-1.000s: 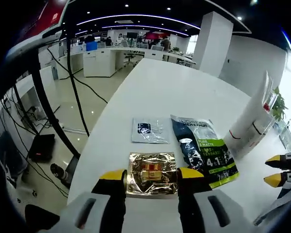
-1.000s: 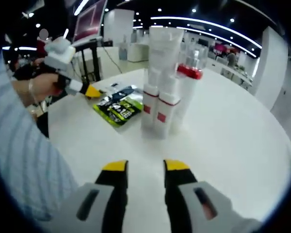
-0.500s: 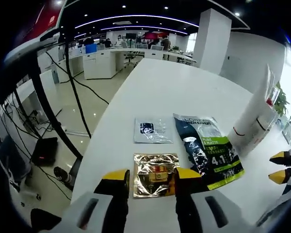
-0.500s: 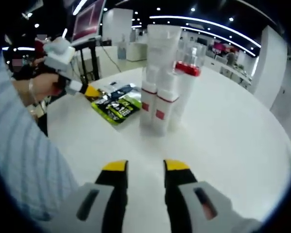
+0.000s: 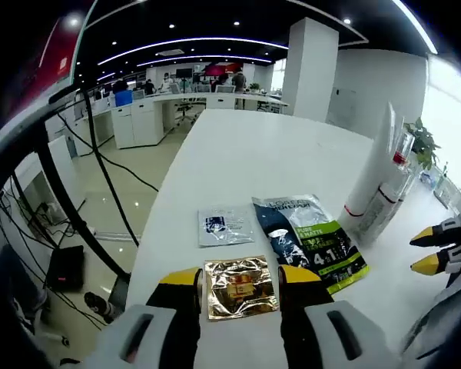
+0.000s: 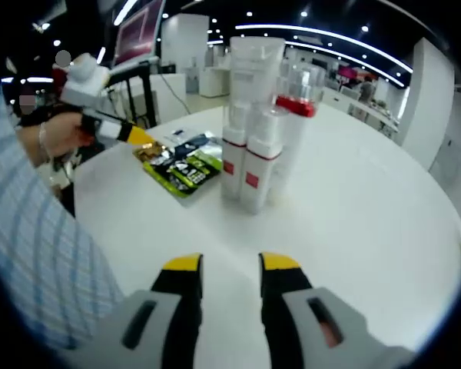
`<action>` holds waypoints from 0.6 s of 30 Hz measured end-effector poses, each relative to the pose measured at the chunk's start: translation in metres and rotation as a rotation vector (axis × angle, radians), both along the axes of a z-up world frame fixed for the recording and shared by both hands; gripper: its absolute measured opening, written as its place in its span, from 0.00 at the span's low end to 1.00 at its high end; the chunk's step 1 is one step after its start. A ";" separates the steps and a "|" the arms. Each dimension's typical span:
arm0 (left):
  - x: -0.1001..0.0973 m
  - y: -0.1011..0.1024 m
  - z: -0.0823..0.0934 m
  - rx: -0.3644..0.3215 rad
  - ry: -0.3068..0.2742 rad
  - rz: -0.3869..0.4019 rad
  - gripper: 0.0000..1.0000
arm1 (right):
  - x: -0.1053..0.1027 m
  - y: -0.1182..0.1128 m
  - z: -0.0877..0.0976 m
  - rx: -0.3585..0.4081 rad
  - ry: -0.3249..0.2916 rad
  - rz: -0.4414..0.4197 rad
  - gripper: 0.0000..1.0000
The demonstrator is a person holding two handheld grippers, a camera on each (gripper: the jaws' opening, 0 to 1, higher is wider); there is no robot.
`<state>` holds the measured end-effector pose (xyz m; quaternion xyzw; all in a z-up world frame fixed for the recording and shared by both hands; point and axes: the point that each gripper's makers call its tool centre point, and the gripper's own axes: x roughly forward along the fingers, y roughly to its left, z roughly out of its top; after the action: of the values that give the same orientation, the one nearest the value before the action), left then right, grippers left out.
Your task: Arrange the skincare products in the storage area until every visible bottle or jar stands upright without overlapping.
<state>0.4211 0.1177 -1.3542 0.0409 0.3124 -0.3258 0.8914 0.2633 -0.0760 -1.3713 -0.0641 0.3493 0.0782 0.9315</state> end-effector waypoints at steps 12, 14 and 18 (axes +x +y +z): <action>-0.031 -0.012 0.043 -0.154 -0.197 -0.145 0.58 | 0.016 -0.010 0.046 0.199 -0.298 -0.054 0.39; -0.033 -0.009 0.044 -0.181 -0.217 -0.130 0.64 | 0.018 -0.015 0.054 0.221 -0.362 -0.063 0.45; -0.036 0.000 0.034 -0.177 -0.236 -0.101 0.68 | 0.011 -0.041 0.064 0.241 -0.465 -0.102 0.51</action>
<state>0.3855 0.1180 -1.3204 0.0157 0.1729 -0.3892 0.9046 0.2741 -0.1172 -1.3074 0.0487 0.1170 0.0554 0.9904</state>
